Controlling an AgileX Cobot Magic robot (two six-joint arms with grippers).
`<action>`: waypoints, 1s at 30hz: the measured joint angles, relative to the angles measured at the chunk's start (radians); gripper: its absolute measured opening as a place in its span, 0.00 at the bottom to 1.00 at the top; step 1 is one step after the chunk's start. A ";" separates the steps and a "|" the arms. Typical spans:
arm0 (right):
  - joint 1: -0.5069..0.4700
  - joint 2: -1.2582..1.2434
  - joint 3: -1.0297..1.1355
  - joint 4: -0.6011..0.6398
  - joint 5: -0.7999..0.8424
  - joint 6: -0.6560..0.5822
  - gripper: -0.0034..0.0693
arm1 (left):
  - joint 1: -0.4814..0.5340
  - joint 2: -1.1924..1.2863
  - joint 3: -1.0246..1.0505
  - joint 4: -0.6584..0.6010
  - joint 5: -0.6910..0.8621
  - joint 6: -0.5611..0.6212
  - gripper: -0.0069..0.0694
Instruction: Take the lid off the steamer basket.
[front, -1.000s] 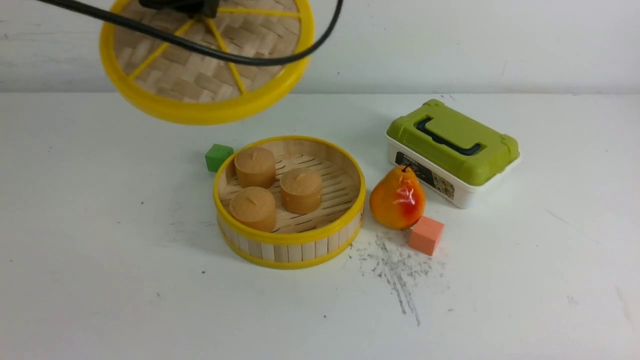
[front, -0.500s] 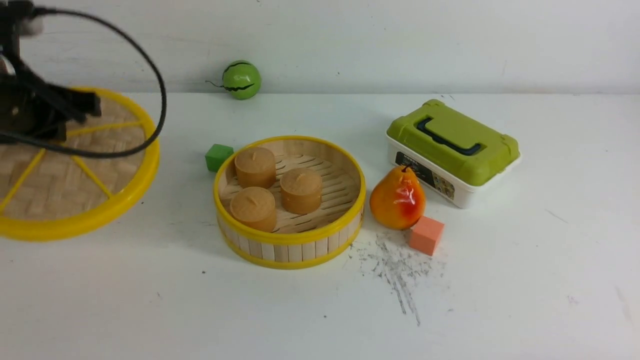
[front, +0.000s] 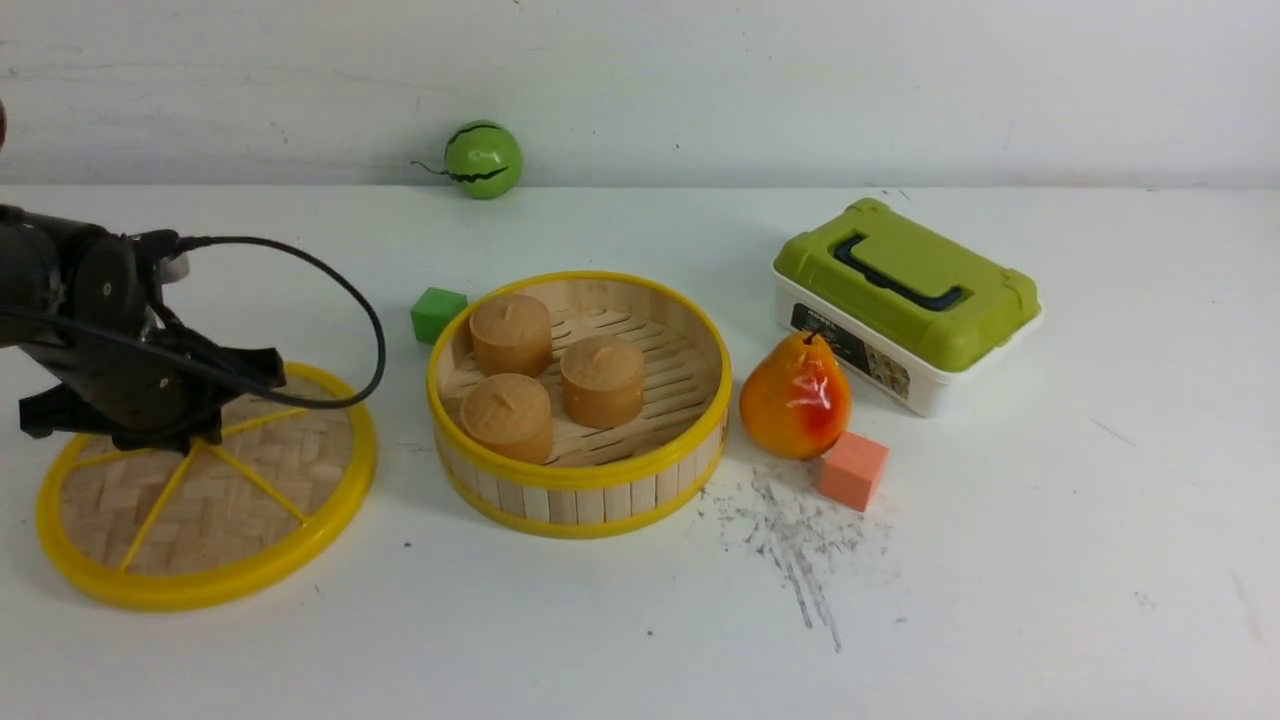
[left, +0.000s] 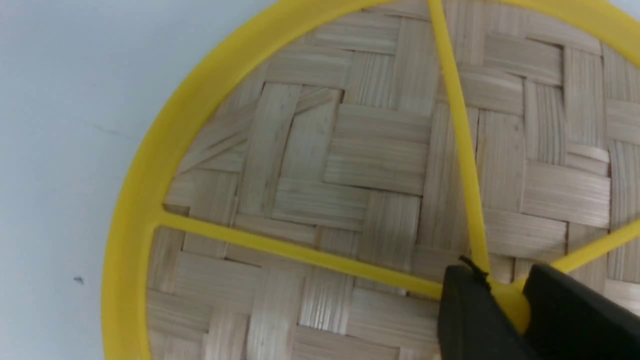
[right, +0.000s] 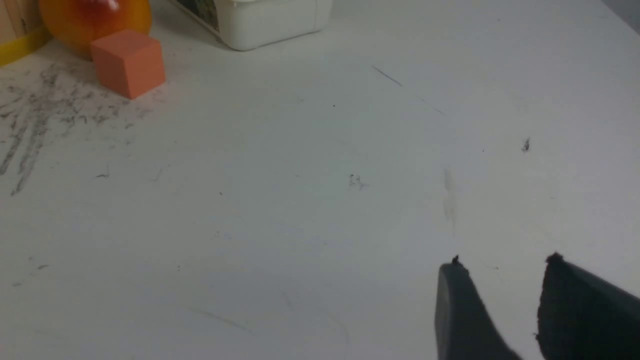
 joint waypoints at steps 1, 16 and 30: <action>0.000 0.000 0.000 0.000 0.000 0.000 0.38 | 0.000 0.000 -0.006 -0.009 0.005 0.004 0.36; 0.000 0.000 0.000 0.000 0.000 0.000 0.38 | -0.002 -0.325 -0.089 -0.360 0.088 0.281 0.51; 0.000 0.000 0.000 0.000 0.000 0.000 0.38 | -0.005 -1.307 0.290 -0.931 0.032 1.010 0.07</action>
